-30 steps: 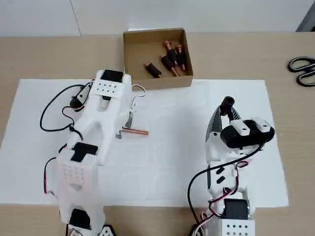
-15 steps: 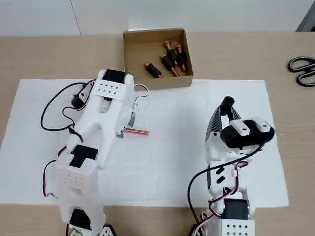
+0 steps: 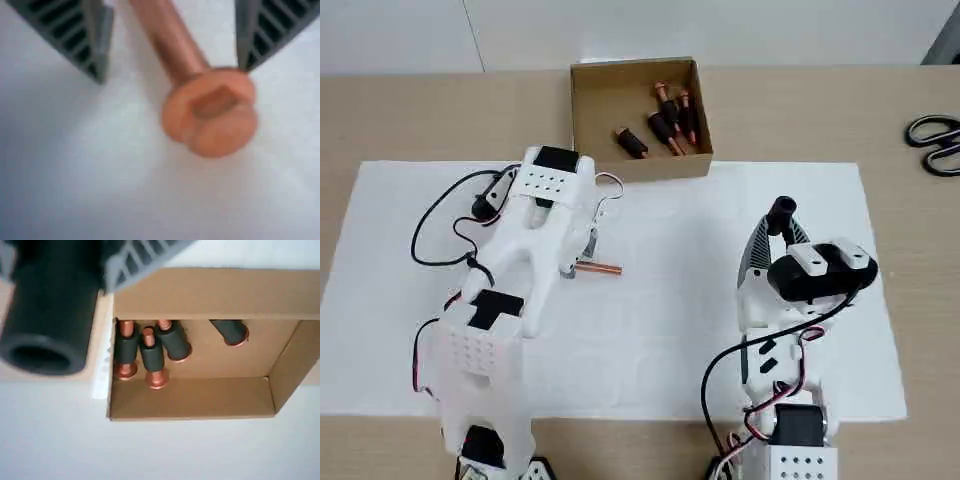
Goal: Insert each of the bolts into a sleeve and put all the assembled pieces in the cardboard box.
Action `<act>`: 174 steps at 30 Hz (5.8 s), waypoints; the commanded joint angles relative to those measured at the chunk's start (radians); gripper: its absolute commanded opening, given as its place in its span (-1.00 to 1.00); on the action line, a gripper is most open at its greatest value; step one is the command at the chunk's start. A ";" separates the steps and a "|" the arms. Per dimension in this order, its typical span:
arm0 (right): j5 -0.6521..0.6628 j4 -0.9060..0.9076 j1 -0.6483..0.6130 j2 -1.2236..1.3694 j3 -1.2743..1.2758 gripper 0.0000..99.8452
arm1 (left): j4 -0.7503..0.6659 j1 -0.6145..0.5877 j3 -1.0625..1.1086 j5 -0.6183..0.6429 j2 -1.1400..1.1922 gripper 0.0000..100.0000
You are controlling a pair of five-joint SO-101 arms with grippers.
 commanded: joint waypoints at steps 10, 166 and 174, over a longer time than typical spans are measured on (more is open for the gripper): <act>0.005 0.004 0.004 -0.022 0.006 -0.99 | 0.100 -0.028 -0.254 -0.028 -0.046 -0.99; 0.204 -0.188 -0.420 -0.024 0.006 -0.99 | -1.178 0.448 0.974 -1.301 -1.491 -0.99; 0.204 -0.188 -0.420 -0.024 0.006 -0.99 | -1.180 0.448 1.018 -1.298 -1.496 -0.99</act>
